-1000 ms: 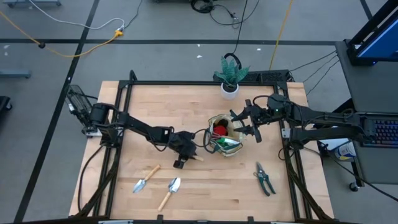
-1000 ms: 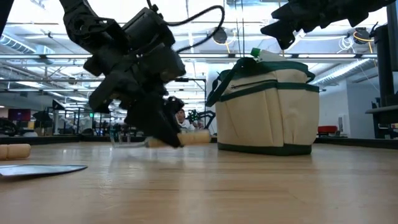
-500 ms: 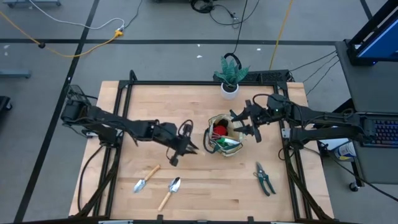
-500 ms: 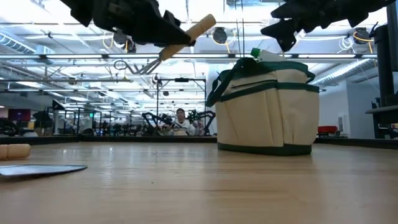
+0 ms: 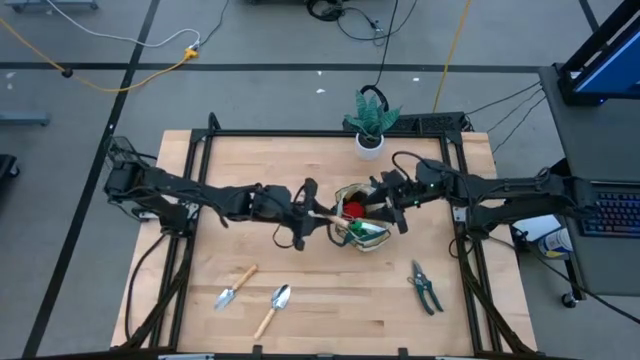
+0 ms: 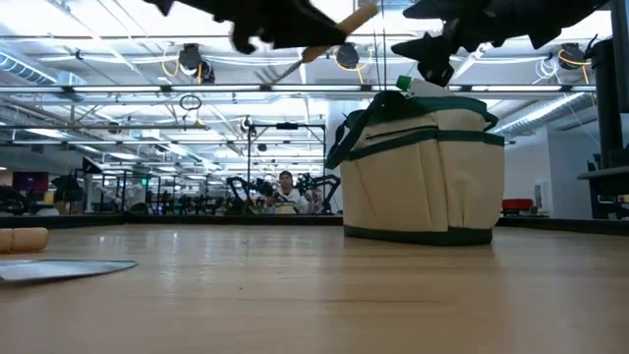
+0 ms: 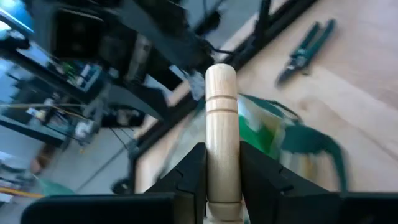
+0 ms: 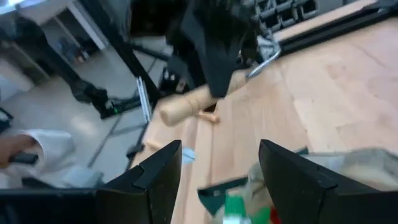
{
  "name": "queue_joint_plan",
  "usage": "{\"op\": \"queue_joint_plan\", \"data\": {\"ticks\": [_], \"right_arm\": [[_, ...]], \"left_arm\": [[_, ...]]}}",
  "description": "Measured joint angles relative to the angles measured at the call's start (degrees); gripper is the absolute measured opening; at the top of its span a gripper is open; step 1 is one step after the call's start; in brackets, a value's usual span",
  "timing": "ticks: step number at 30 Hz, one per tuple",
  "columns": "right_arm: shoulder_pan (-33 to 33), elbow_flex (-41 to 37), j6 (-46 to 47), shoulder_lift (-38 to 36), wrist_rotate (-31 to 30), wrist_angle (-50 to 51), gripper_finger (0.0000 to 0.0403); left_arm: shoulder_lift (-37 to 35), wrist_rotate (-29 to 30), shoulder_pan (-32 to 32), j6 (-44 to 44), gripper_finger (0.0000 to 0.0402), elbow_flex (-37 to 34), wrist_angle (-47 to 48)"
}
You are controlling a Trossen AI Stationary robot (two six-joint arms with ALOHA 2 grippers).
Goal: Pick & Place Garden tools in Gardening bag
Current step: Put the brown hand rake into the gardening bag
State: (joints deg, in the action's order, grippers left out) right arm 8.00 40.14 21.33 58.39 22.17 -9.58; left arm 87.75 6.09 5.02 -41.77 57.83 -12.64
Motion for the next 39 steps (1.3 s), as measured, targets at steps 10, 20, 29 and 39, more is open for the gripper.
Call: {"op": "queue_joint_plan", "data": {"ticks": [10, 20, 29, 39], "right_arm": [[-7.43, 0.68, -11.68, -2.34, -16.22, 1.27, 0.0203], [-8.78, 0.63, -14.74, -2.36, -33.9, 10.36, 0.0203], [-8.77, 0.63, -14.74, -2.46, -31.07, 6.57, 0.0203], [-8.76, 0.63, -14.75, -2.43, -31.1, 6.82, 0.0203]], "left_arm": [[6.6, 6.11, -2.95, -1.83, 0.0081, 4.74, 0.72], [7.27, 6.4, -4.5, 0.95, 0.0076, 7.42, -0.18], [9.91, 6.37, -5.16, 1.14, 0.0074, 7.3, -3.36], [11.23, 6.0, -5.16, 0.8, 0.0085, 7.36, -7.65]]}}
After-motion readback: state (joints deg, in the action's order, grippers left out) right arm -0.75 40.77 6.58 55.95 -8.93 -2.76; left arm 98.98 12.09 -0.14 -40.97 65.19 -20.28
